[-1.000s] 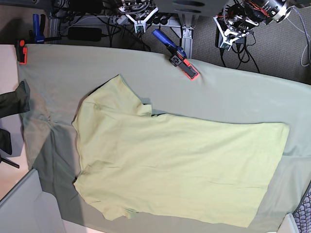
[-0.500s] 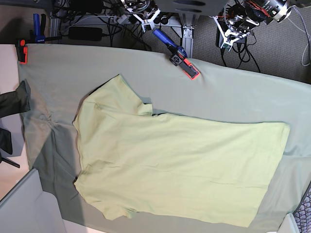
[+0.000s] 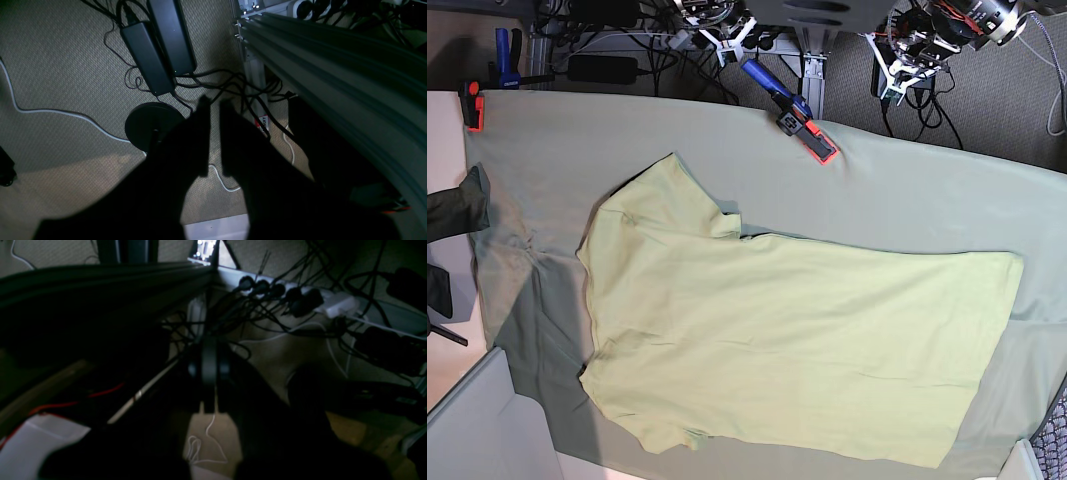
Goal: Fold the T-shirt properly
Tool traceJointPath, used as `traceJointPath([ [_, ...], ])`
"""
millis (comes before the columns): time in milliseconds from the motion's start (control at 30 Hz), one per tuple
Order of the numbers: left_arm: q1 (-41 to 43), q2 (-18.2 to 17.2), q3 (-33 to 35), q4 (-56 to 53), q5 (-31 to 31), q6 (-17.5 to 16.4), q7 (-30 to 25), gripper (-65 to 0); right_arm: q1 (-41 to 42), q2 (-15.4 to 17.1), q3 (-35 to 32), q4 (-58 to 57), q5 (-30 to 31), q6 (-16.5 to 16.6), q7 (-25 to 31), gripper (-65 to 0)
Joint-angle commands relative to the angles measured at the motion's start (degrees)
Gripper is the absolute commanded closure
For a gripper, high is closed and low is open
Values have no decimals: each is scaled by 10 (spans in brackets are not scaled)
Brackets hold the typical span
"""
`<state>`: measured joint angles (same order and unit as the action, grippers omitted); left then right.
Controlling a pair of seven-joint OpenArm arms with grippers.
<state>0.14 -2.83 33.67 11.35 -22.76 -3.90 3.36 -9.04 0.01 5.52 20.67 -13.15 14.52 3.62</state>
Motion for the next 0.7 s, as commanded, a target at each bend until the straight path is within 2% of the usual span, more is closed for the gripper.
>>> traceJointPath([
  [0, -1, 1, -1, 3, -1, -9, -9, -45, -2, 1, 1, 3, 0, 17, 5, 0],
  [167, 1, -1, -1, 3, -1, -9, -27, -45, -4, 5, 1, 10, -5, 18, 16, 0],
  [267, 8, -16, -1, 3, -4, -9, -43, -45, -16, 24, 0, 10, -14, 18, 16, 0],
  [367, 28, -44, -1, 5, -6, -19, -83, -45, -44, 50, 0, 19, -14, 18, 16, 0],
  [433, 46, -65, -1, 14, -16, -49, -109, -45, -69, 69, 0, 37, -3, 18, 16, 0],
  [533, 76, -97, -11, 52, -45, -97, -117, -45, -114, 101, 0, 82, 42, 25, 16, 0],
  [667, 132, -131, -79, 135, -68, -155, -117, -45, -184, 145, 0, 166, 100, 38, 16, 0],
])
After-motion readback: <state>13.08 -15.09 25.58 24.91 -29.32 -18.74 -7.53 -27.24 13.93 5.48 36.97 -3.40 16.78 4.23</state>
